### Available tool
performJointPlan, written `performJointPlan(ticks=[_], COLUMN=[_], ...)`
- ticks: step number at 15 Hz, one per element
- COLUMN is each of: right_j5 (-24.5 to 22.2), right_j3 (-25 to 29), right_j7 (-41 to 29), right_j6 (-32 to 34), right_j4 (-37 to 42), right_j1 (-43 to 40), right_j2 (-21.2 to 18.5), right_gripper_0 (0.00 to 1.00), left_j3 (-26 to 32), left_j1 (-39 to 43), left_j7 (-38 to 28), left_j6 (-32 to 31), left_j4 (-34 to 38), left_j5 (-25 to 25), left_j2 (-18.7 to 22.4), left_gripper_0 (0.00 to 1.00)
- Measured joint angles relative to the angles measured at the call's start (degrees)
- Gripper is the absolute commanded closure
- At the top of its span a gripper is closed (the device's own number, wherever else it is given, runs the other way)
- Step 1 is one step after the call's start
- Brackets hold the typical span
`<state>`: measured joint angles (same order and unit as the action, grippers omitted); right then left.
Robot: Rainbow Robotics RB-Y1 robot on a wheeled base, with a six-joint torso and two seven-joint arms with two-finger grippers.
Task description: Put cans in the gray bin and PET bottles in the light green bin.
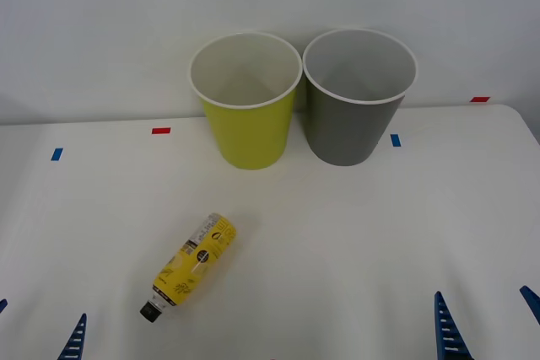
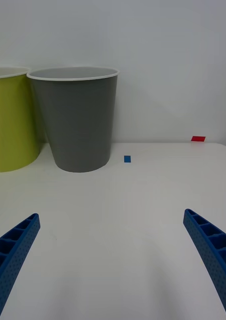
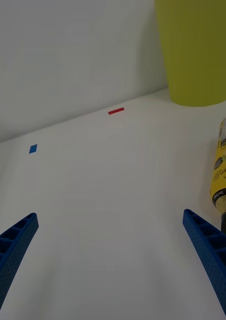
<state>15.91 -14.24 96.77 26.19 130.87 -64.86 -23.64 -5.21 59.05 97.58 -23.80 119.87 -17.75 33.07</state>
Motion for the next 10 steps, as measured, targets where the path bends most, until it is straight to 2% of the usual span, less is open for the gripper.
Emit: performJointPlan(ticks=[4, 10], right_j5=[0.0, 0.0], right_j3=[0.0, 0.0], right_j7=[0.0, 0.0], right_j6=[0.0, 0.0], right_j4=[0.0, 0.0], right_j1=[0.0, 0.0], right_j2=[0.0, 0.0], right_gripper_0=[0.0, 0.0], left_j3=[-0.9, -1.0], left_j1=[-3.8, -8.3], left_j7=[-0.2, -1.4], left_j6=[9.6, 26.7], left_j4=[4.0, 14.0], left_j5=[0.0, -1.4], left_j2=[5.3, 13.3], left_gripper_0=[0.0, 0.0])
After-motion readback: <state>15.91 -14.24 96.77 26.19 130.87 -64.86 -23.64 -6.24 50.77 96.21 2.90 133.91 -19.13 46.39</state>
